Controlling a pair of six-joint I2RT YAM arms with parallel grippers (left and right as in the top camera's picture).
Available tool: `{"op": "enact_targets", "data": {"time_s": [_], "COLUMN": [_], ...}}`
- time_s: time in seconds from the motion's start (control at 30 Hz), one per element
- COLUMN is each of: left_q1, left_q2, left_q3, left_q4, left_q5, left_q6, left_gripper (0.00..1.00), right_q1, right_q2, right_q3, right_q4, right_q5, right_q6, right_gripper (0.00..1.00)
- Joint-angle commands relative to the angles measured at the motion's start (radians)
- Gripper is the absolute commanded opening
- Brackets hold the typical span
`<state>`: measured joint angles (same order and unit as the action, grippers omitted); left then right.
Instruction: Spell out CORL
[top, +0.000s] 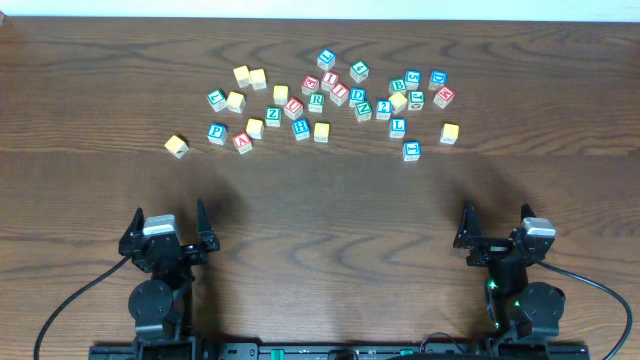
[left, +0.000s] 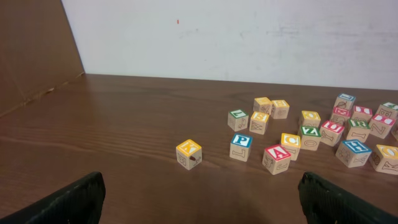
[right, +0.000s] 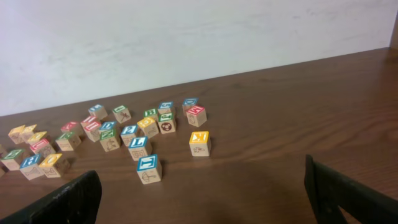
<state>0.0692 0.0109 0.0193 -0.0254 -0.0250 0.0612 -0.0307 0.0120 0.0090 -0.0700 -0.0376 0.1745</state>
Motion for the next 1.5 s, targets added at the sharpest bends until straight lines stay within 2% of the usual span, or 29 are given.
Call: {"op": "enact_targets", "data": {"time_s": [0.0, 0.97, 1.2, 1.33, 1.47], "left_q1": [-0.004, -0.004, -0.004, -0.004, -0.004], "left_q2": [-0.006, -0.006, -0.004, 0.054, 0.219], "left_q3": [-0.015, -0.015, 0.0, 0.076, 0.218], "left_q4": [-0.045, -0.04, 0.007, 0.007, 0.004], "left_q5": [-0.005, -0.005, 0.08, 0.097, 0.111], "left_q6": [0.016, 0.016, -0.022, -0.032, -0.04], "left_gripper": [0.98, 0.98, 0.98, 0.98, 0.98], "right_q1": [-0.015, -0.015, -0.015, -0.015, -0.015], "right_q2": [-0.005, -0.005, -0.005, -0.005, -0.005], "right_q3": [-0.003, -0.003, -0.003, -0.003, -0.003], "right_q4": [-0.001, -0.001, -0.001, -0.001, -0.001], "right_q5": [-0.006, -0.006, -0.006, -0.006, -0.006], "right_q6": [-0.008, -0.008, -0.008, -0.008, -0.008], "right_gripper": [0.99, 0.99, 0.99, 0.99, 0.99]}}
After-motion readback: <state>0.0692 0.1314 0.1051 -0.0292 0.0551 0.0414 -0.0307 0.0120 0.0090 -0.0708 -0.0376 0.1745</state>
